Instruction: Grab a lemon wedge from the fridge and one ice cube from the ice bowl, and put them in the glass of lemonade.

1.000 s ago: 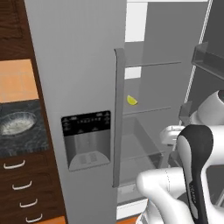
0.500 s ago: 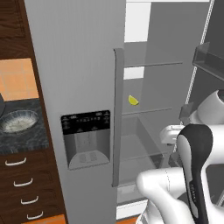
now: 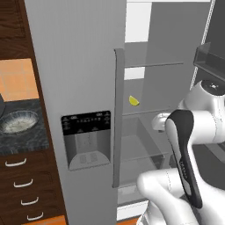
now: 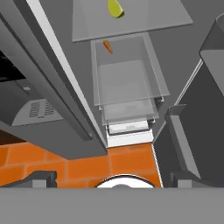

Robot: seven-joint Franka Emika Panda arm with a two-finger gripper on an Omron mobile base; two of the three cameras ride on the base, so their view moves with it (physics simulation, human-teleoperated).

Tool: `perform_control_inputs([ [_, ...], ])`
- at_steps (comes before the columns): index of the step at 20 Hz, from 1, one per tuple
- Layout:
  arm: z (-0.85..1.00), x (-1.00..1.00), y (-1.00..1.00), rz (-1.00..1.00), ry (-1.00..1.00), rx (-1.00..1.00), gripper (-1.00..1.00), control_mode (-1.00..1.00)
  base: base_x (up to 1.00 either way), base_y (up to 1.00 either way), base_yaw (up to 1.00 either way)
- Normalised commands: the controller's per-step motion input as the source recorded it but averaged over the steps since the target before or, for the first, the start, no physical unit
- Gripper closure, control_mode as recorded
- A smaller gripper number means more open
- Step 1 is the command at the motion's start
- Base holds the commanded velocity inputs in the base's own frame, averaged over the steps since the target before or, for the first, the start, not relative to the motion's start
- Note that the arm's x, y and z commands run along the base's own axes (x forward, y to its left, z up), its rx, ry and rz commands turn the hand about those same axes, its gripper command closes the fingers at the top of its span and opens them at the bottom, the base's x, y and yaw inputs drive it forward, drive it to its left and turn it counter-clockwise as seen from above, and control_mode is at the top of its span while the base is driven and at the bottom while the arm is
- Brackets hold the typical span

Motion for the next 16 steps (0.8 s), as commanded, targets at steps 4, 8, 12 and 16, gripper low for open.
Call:
perform_control_inputs([
  [4, -0.04, 0.41, -0.12, 0.05, -0.04, 0.0, -1.0, -1.0, 0.0, 0.0, 0.0],
  [8, -0.01, 0.13, -0.28, 0.08, -0.07, 0.0, -1.0, -1.0, 0.0, 0.0, 0.0],
  [12, -0.17, 0.41, -0.01, 0.12, 0.0, -0.04, -1.0, -1.0, 0.0, 0.0, 0.0],
  [16, -0.24, 0.38, -0.04, 0.15, 0.0, -0.03, -1.0, -1.0, 0.0, 0.0, 0.0],
])
